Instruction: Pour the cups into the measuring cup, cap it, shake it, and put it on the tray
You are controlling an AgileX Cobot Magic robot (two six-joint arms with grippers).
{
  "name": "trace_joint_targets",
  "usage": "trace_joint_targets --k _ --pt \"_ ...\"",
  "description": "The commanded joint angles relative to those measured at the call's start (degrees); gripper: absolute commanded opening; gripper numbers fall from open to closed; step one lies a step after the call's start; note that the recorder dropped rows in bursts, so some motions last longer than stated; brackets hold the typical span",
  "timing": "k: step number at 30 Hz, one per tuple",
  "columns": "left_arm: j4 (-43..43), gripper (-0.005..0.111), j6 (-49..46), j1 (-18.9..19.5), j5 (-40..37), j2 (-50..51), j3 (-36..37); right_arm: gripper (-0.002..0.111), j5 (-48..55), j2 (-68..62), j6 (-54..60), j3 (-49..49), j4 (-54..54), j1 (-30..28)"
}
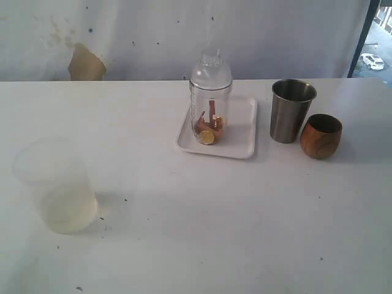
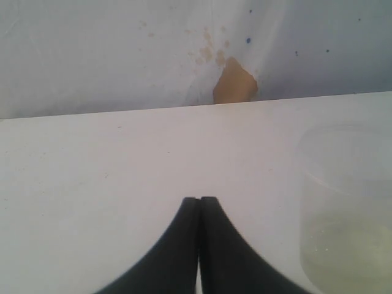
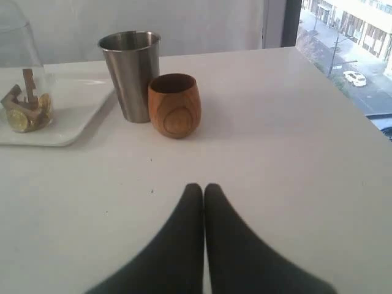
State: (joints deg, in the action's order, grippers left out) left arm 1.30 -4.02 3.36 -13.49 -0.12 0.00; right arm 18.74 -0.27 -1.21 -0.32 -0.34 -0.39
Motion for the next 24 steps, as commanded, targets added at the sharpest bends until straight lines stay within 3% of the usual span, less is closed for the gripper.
trace_joint_targets --k 1,13,20,24 --pt "-0.4 0.000 0.1 -0.1 0.2 0.1 0.0 0.000 1.6 0.3 -0.1 0.3 -1.3 -0.3" --pt "-0.4 0.000 0.1 -0.1 0.2 0.1 0.0 0.000 1.4 0.3 -0.1 0.3 -1.3 -0.4" --pt "-0.4 0.000 0.1 -0.1 0.2 0.1 0.0 0.000 1.4 0.3 -0.1 0.3 -1.1 -7.2" --pt "-0.4 0.000 0.1 -0.1 0.2 0.1 0.0 0.000 1.4 0.3 0.7 0.3 -1.1 -7.2"
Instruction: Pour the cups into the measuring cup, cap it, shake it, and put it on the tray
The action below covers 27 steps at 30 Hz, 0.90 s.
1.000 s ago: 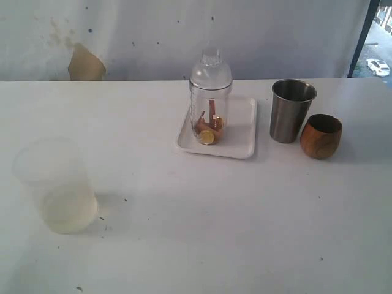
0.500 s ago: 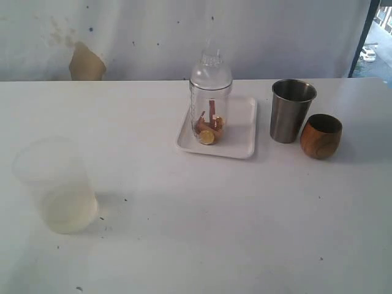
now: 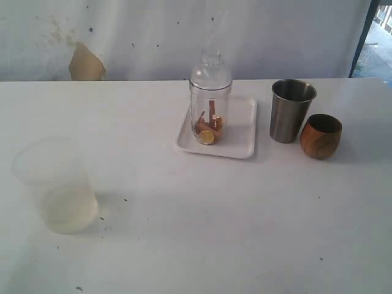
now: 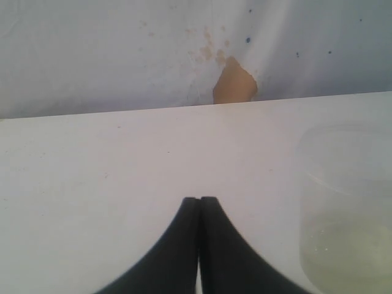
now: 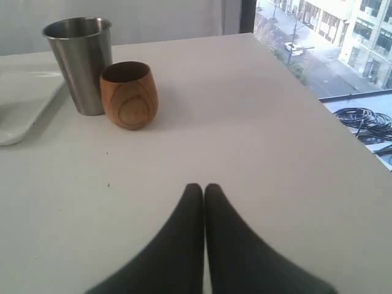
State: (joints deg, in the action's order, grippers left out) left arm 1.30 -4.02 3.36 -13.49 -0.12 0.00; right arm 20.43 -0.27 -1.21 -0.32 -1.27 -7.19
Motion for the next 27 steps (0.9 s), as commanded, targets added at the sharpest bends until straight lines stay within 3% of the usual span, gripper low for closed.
trace_joint_targets --k 1,27 --pt "-0.4 0.000 0.1 -0.1 0.2 0.1 0.0 0.000 -0.3 0.3 1.2 0.3 -0.2 -0.1" --pt "-0.4 0.000 0.1 -0.1 0.2 0.1 0.0 0.000 -0.4 0.3 2.9 0.3 -0.2 0.5"
